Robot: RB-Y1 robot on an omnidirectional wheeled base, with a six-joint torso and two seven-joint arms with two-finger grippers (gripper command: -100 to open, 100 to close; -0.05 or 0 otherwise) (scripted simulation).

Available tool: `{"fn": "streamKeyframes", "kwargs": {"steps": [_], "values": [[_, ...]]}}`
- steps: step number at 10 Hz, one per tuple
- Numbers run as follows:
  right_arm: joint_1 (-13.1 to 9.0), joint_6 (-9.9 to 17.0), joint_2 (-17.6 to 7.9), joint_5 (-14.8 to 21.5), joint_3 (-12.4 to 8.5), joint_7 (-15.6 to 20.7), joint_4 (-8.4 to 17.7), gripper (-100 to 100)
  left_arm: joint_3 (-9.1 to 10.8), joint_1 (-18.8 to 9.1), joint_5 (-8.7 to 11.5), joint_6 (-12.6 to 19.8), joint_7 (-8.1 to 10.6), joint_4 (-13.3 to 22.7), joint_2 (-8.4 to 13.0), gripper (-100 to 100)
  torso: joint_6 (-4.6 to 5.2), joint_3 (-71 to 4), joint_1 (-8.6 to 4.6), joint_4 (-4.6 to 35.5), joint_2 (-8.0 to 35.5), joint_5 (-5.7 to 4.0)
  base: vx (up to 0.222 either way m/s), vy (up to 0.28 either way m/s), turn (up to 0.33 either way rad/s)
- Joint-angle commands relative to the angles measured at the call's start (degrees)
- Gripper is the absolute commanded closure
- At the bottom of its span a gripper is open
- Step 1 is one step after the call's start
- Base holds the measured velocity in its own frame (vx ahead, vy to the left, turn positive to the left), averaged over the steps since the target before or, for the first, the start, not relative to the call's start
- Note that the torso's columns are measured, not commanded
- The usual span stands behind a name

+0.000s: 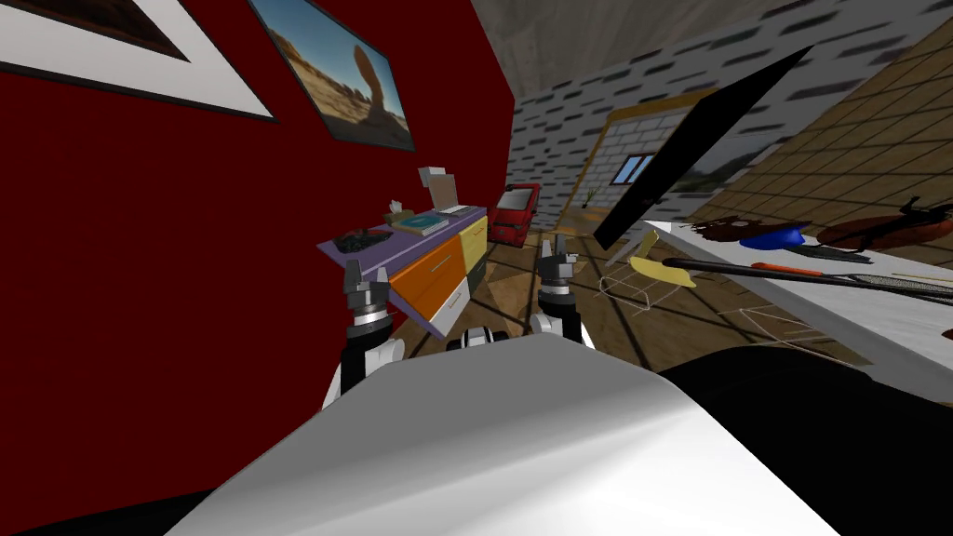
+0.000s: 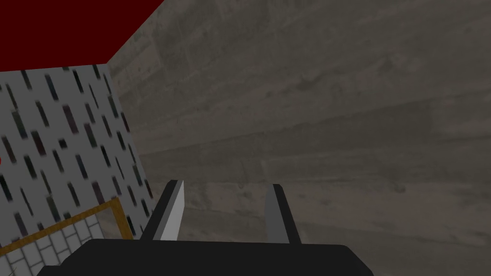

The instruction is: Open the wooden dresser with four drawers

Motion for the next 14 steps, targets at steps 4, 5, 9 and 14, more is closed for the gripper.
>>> {"fn": "streamKeyframes", "kwargs": {"steps": [4,5,9,14], "values": [[0.0,0.0,0.0,0.0,0.0,0.0,0.0,0,4.24,-1.8,5.7,3.4,2.36,6.1,0.0,-100,-0.01,-0.1,-0.04,0.0,-0.2,0.00,0.139,-0.178,0.153],[0.0,0.0,0.0,0.0,0.0,0.0,0.0,0,4.80,-1.9,6.4,3.9,2.67,6.8,0.0,-100,0.02,-0.1,0.01,0.0,-0.1,0.00,0.092,-0.147,0.103],[0.0,0.0,0.0,0.0,0.0,0.0,0.0,0,8.01,-2.9,10.8,6.4,4.48,11.3,-0.6,-100,0.02,0.0,0.05,0.0,0.0,0.01,0.104,-0.180,0.149],[0.0,0.0,0.0,0.0,0.0,0.0,0.0,0,11.14,-3.8,15.0,9.0,6.25,15.9,-1.2,-100,0.03,-0.1,0.19,-0.1,-0.2,0.08,0.107,-0.165,0.128]]}}
